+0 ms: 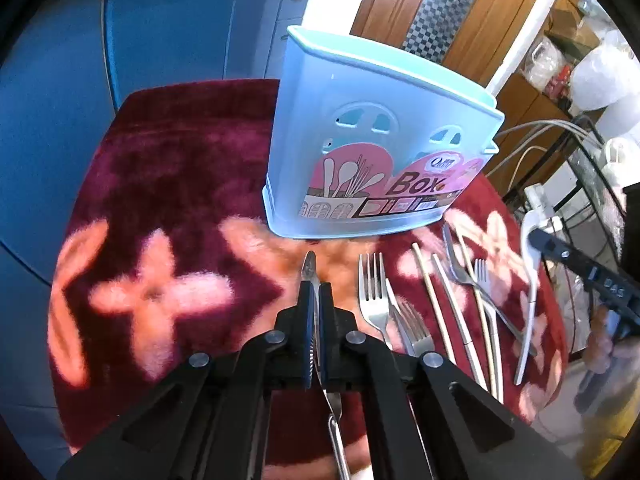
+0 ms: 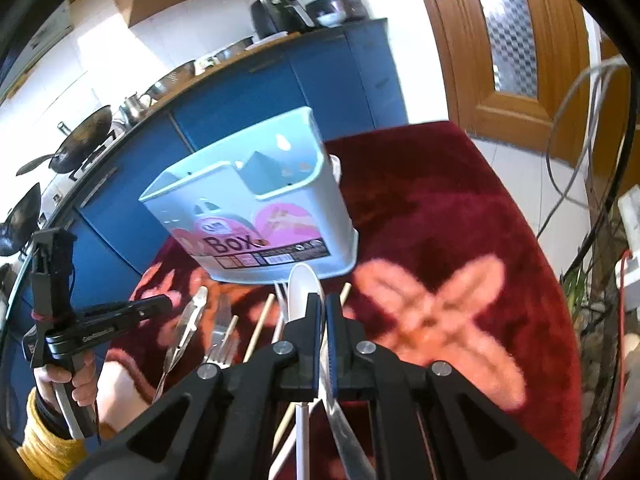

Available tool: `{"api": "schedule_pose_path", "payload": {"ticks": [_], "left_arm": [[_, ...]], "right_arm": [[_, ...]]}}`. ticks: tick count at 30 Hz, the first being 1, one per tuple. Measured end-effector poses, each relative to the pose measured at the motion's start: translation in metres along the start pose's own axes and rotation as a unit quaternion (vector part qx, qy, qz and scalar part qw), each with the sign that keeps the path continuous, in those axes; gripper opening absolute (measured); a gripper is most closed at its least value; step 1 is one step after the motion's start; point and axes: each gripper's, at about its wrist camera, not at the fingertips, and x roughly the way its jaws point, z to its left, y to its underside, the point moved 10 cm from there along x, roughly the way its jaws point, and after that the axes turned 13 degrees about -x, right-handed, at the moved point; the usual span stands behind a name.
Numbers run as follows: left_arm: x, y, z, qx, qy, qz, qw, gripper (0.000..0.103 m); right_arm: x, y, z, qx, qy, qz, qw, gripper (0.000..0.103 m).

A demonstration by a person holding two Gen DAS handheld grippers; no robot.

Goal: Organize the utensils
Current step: 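Lift the knife with the left tool while the right tool lifts the spoon toward the holder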

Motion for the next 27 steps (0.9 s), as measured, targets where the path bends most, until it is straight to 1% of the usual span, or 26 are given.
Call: {"api": "schedule_pose_path", "payload": {"ticks": [3,4,5,7,9,12,13,14,15,16,19,22,25,27], "left_arm": [[0.009,-0.001,0.002,0.009,-0.021,0.008,0.9997,0.001],[0.013,-0.001,0.003,0.012,-0.028,0.012,0.9995,0.005],[0.016,0.000,0.003,0.013,-0.032,0.016,0.9993,0.013],[0.023,0.004,0.006,0.009,-0.031,0.030,0.9990,0.021],[0.029,0.008,0.007,0.000,-0.018,0.044,0.9989,0.021],[0.035,0.009,0.003,-0.011,0.007,0.053,0.9985,0.021],[0.037,0.009,0.003,-0.013,0.013,0.055,0.9983,0.019],[0.038,0.009,0.003,-0.014,0.016,0.055,0.9983,0.006],[0.040,0.009,0.003,-0.015,0.016,0.056,0.9982,0.001],[0.041,0.010,0.003,-0.017,0.019,0.056,0.9981,0.001],[0.035,0.009,0.001,-0.021,0.023,0.042,0.9986,0.000],[0.016,0.003,-0.002,-0.022,0.031,0.013,0.9992,0.000],[-0.011,-0.004,-0.010,-0.016,0.035,-0.031,0.9988,0.000],[-0.030,-0.012,-0.016,-0.015,0.042,-0.065,0.9969,0.000]], "right_arm": [[0.000,0.000,0.005,-0.008,0.000,0.001,1.000,0.004],[0.000,0.000,0.007,-0.010,0.001,0.001,1.000,0.004],[0.000,0.000,0.008,-0.011,-0.001,0.001,1.000,0.004],[0.000,0.002,0.009,-0.012,-0.003,0.002,1.000,0.004],[0.002,0.003,0.009,-0.015,-0.003,0.002,1.000,0.004],[0.002,0.004,0.010,-0.017,-0.003,0.002,1.000,0.004],[0.002,0.004,0.010,-0.017,-0.004,0.002,1.000,0.004],[0.003,0.004,0.010,-0.017,-0.004,0.002,1.000,0.004],[0.002,0.004,0.010,-0.016,-0.005,0.001,1.000,0.004],[0.002,0.004,0.010,-0.016,-0.005,0.001,1.000,0.004],[-0.002,0.002,0.010,-0.016,-0.005,-0.004,1.000,0.004],[-0.010,-0.002,0.011,-0.015,-0.004,-0.017,1.000,0.004],[-0.019,-0.010,0.014,-0.015,-0.002,-0.038,0.999,0.004],[-0.028,-0.018,0.016,-0.020,0.004,-0.056,0.998,0.004]]}}
